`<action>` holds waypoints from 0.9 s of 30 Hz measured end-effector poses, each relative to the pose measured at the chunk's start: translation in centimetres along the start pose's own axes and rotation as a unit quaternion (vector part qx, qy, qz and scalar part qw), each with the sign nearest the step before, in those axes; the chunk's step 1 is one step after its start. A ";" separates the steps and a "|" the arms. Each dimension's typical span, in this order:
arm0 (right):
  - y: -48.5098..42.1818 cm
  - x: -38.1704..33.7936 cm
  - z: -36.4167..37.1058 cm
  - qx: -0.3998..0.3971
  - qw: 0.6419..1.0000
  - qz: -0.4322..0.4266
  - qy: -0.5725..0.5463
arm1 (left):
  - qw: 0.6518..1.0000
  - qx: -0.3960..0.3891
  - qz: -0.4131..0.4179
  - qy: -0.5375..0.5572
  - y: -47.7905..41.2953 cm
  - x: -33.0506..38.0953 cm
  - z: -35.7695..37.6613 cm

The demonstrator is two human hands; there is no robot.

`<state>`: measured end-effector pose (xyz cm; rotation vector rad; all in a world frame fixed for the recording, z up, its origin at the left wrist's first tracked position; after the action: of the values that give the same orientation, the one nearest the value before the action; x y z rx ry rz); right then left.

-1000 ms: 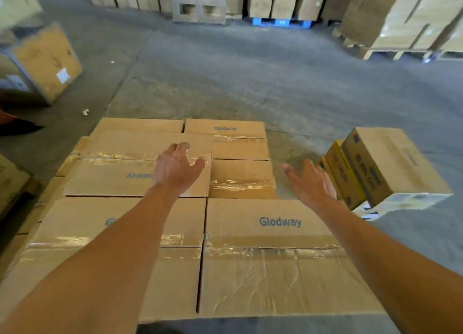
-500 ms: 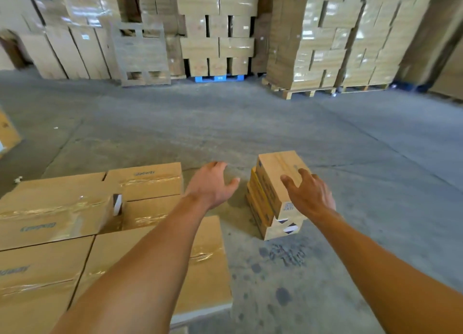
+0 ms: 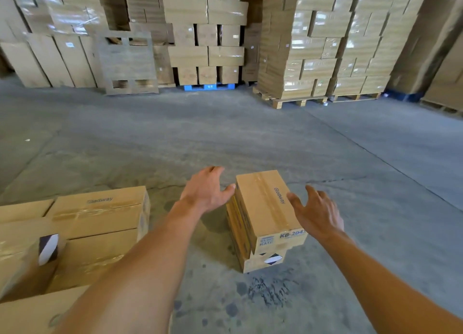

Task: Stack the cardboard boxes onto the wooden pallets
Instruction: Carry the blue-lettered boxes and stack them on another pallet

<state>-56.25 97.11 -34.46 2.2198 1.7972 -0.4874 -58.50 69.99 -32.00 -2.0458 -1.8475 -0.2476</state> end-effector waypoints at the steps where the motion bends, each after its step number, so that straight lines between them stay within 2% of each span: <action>1: -2.0 0.5 0.1 0.000 1.000 0.007 -0.001 | 1.000 -0.005 -0.001 0.001 -2.1 0.3 1.0; 7: -12.3 2.2 1.1 -0.019 0.999 0.027 -0.004 | 0.998 -0.058 0.004 0.007 -11.4 3.1 7.0; 16: -28.7 3.2 4.7 -0.022 0.998 0.063 -0.005 | 0.995 -0.096 0.037 0.007 -27.2 4.1 14.0; 25: -43.9 -0.5 10.8 -0.064 0.988 0.126 -0.062 | 0.990 -0.138 0.022 0.017 -42.7 -1.4 16.3; 27: -45.6 -1.6 12.3 -0.063 0.986 0.141 -0.067 | 0.987 -0.154 0.047 -0.001 -45.4 -2.9 17.2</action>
<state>-102.43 100.54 -44.17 2.2452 1.3782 -0.4381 -105.61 77.15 -41.75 -2.3287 -1.7989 -0.5363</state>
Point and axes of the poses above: each hand's wrist, its own y-axis away from the middle knuckle, its own z-axis out of the palm, x = y × z, the point moved 5 cm from there along -y, towards the middle knuckle, and after that the axes turned 1 degree about y, right-handed, at the moved point
